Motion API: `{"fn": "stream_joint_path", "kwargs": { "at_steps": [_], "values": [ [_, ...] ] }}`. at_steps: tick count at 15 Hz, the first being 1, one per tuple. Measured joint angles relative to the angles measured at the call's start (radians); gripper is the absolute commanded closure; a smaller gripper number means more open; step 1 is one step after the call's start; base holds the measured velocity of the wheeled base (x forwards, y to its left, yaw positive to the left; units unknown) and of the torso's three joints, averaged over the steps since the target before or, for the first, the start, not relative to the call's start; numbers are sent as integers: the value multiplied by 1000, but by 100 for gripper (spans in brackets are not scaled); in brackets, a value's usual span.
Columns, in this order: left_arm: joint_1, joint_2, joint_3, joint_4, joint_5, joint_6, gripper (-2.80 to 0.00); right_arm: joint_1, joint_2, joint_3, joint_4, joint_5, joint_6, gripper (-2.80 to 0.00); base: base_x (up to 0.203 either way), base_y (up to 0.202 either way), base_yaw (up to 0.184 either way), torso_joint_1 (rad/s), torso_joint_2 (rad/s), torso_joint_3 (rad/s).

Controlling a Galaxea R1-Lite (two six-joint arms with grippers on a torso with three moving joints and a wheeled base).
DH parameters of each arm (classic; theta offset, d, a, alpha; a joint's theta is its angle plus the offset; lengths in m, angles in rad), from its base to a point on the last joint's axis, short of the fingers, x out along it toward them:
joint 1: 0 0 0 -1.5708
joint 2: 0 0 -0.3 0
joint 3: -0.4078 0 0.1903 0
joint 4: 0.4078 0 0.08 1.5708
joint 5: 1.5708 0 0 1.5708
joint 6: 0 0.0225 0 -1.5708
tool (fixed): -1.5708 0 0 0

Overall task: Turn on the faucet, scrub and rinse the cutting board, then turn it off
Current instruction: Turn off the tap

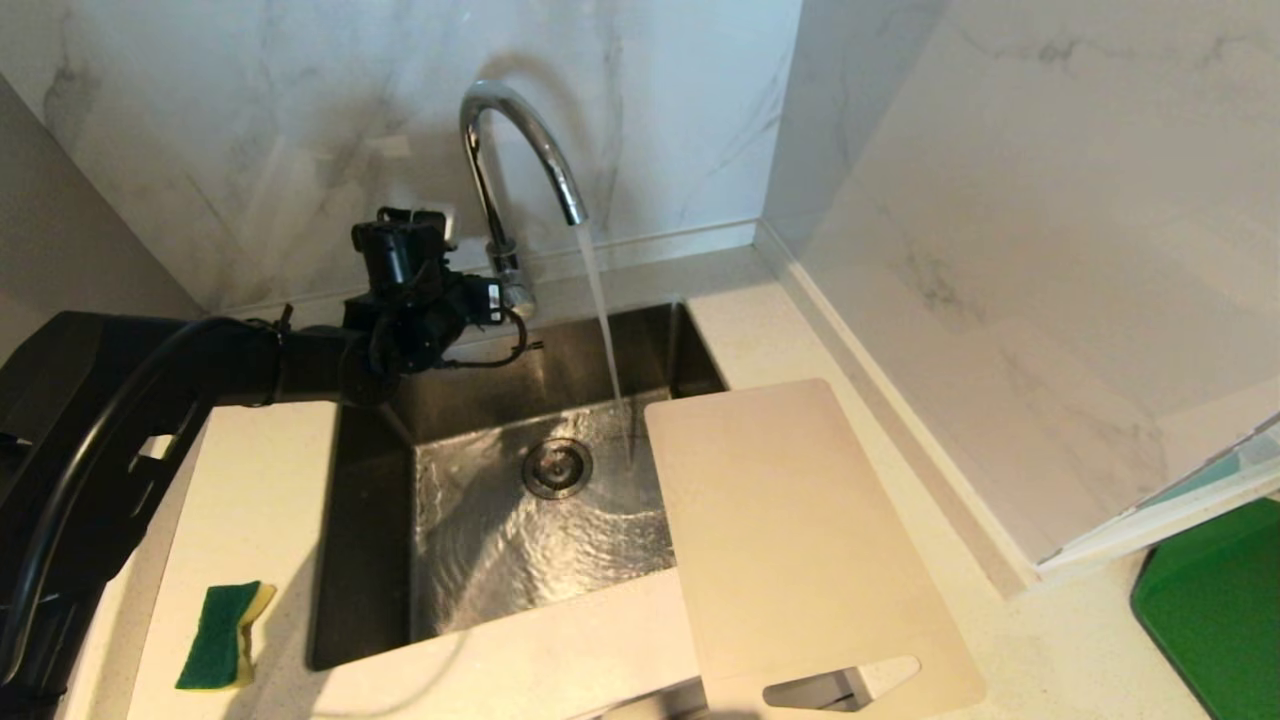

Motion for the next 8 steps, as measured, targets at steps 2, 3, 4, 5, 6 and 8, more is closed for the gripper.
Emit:
{"fn": "stream_joint_path", "kwargs": {
  "at_steps": [2, 3, 4, 5, 6, 8],
  "values": [
    [0, 0, 0, -20, 0, -2, 0, 0, 0, 0, 0, 0, 0, 0, 0, 0, 0, 0, 0, 0],
    [0, 1, 0, -52, 1, -1, 0, 0, 0, 0, 0, 0, 0, 0, 0, 0, 0, 0, 0, 0],
    [-1, 0, 0, -92, 1, 1, 0, 0, 0, 0, 0, 0, 0, 0, 0, 0, 0, 0, 0, 0],
    [-3, 0, -1, -121, 3, 2, 0, 0, 0, 0, 0, 1, 0, 0, 0, 0, 0, 0, 0, 0],
    [-5, -1, -1, -140, 3, 3, 0, 0, 0, 0, 0, 0, 0, 0, 0, 0, 0, 0, 0, 0],
    [-7, -7, -1, -164, 6, 5, 0, 0, 0, 0, 0, 0, 0, 0, 0, 0, 0, 0, 0, 0]
  ]
}}
